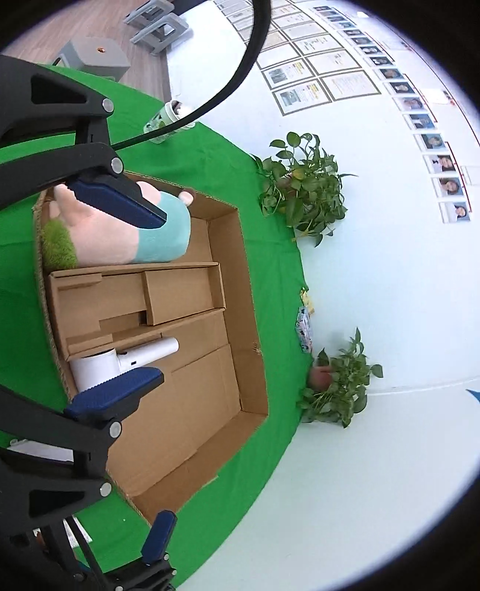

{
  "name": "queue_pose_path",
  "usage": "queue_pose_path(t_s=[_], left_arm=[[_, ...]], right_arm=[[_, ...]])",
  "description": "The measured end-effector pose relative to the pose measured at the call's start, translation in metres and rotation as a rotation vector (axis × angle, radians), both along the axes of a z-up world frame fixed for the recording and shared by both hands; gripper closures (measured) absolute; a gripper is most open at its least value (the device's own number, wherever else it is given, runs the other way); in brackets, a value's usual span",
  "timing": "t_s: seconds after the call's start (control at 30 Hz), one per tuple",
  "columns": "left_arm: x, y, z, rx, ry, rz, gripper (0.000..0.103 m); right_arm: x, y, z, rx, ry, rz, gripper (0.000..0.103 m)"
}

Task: Organize objects
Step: 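Move both grippers back out of the box toward the white rectangular device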

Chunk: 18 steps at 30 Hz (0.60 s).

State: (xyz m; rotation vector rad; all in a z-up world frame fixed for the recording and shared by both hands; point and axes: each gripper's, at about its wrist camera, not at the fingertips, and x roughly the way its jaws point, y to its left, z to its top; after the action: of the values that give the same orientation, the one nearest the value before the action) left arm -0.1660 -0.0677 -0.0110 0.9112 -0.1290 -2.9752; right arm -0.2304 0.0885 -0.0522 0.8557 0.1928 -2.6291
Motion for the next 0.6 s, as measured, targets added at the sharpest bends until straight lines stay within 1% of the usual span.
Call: queue_pose_path(t_s=[0.07, 0.1, 0.13, 0.17, 0.2, 0.23, 0.27, 0.3, 0.33, 0.37, 0.4, 0.43, 0.47, 0.5, 0.53, 0.6], left_arm=[[0.004, 0.004, 0.001, 0.026, 0.008, 0.011, 0.026], [0.004, 0.006, 0.001, 0.035, 0.012, 0.013, 0.026], [0.006, 0.007, 0.001, 0.043, 0.016, 0.02, 0.026], [0.007, 0.008, 0.0, 0.045, 0.018, 0.03, 0.029], [0.01, 0.008, 0.0, 0.047, 0.027, 0.039, 0.046], [0.012, 0.01, 0.0, 0.044, 0.027, 0.038, 0.06], [0.017, 0.011, 0.0, 0.039, 0.02, 0.033, 0.091], [0.017, 0.013, -0.002, 0.037, 0.005, 0.029, 0.099], [0.018, 0.013, -0.003, 0.043, -0.003, 0.033, 0.099], [0.02, 0.014, -0.004, 0.055, -0.003, 0.036, 0.099], [0.022, 0.015, -0.004, 0.061, 0.0, 0.038, 0.096], [0.023, 0.017, -0.004, 0.054, -0.002, 0.048, 0.089], [0.024, 0.02, -0.005, 0.04, -0.007, 0.063, 0.06], [0.025, 0.021, -0.005, 0.026, -0.005, 0.081, 0.028], [0.027, 0.022, -0.005, 0.019, 0.012, 0.096, 0.02], [0.035, 0.023, -0.003, 0.016, 0.063, 0.115, 0.02]], right_arm=[[0.011, 0.006, 0.004, 0.003, 0.019, -0.019, 0.009], [0.015, 0.009, 0.005, -0.001, 0.027, -0.027, 0.011], [0.02, 0.014, 0.006, -0.013, 0.037, -0.032, 0.028], [0.023, 0.019, 0.006, -0.021, 0.041, -0.032, 0.062], [0.025, 0.023, 0.006, -0.018, 0.037, -0.037, 0.079], [0.025, 0.026, 0.005, 0.001, 0.027, -0.059, 0.092], [0.025, 0.031, 0.004, 0.009, 0.018, -0.081, 0.091], [0.026, 0.036, 0.004, -0.005, 0.006, -0.088, 0.091], [0.026, 0.04, 0.004, -0.028, -0.004, -0.079, 0.086], [0.027, 0.045, 0.004, -0.044, -0.016, -0.073, 0.064], [0.028, 0.048, 0.005, -0.047, -0.025, -0.081, 0.043], [0.029, 0.051, 0.005, -0.054, -0.023, -0.086, 0.003], [0.033, 0.056, 0.008, -0.084, 0.002, -0.09, 0.001], [0.036, 0.06, 0.01, -0.104, 0.025, -0.092, 0.001], [0.04, 0.063, 0.013, -0.113, 0.035, -0.09, 0.001], [0.043, 0.065, 0.016, -0.115, 0.037, -0.07, 0.001]])
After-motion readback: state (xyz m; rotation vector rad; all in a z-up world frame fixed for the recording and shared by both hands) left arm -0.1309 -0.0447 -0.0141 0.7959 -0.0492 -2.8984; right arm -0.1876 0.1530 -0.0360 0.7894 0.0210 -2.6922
